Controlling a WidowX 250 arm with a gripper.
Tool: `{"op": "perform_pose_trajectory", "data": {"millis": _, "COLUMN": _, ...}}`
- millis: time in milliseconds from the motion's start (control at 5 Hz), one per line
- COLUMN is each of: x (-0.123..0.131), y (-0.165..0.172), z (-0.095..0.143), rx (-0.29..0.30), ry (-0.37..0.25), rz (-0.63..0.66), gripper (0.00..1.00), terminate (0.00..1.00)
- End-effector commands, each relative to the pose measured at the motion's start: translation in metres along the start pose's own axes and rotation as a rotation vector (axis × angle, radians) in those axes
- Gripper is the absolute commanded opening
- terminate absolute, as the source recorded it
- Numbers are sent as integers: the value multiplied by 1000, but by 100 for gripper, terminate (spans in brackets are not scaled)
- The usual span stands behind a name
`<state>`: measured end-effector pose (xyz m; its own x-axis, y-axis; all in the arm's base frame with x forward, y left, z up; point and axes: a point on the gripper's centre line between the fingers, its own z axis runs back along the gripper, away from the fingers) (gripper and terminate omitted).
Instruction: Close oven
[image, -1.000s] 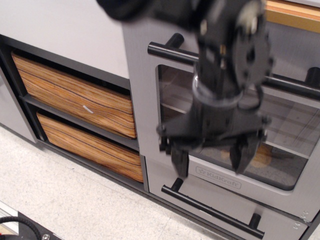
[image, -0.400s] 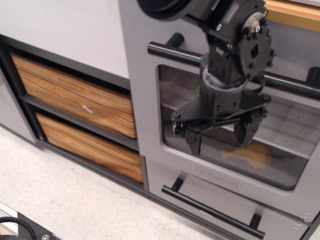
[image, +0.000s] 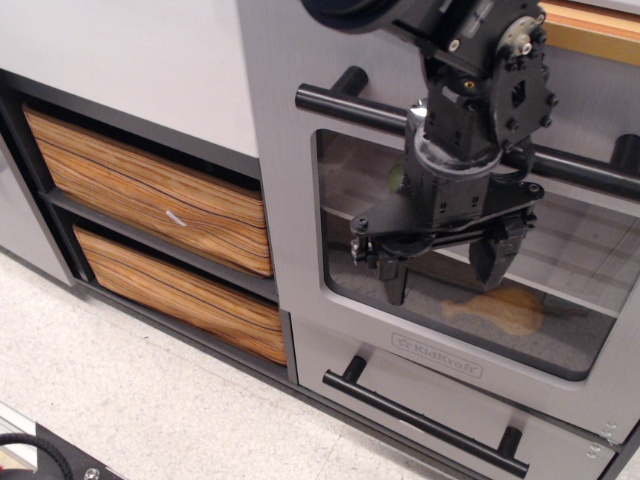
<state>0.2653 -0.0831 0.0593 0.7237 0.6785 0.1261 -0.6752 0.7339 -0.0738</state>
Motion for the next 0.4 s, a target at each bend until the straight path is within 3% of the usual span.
{"op": "perform_pose_trajectory", "data": {"millis": 0, "x": 16, "y": -13, "z": 17, "rx": -56, "ry": -35, "rz": 1, "gripper": 100, "terminate": 0}}
{"op": "perform_pose_trajectory", "data": {"millis": 200, "x": 16, "y": -13, "z": 17, "rx": -56, "ry": -35, "rz": 1, "gripper": 100, "terminate": 100}}
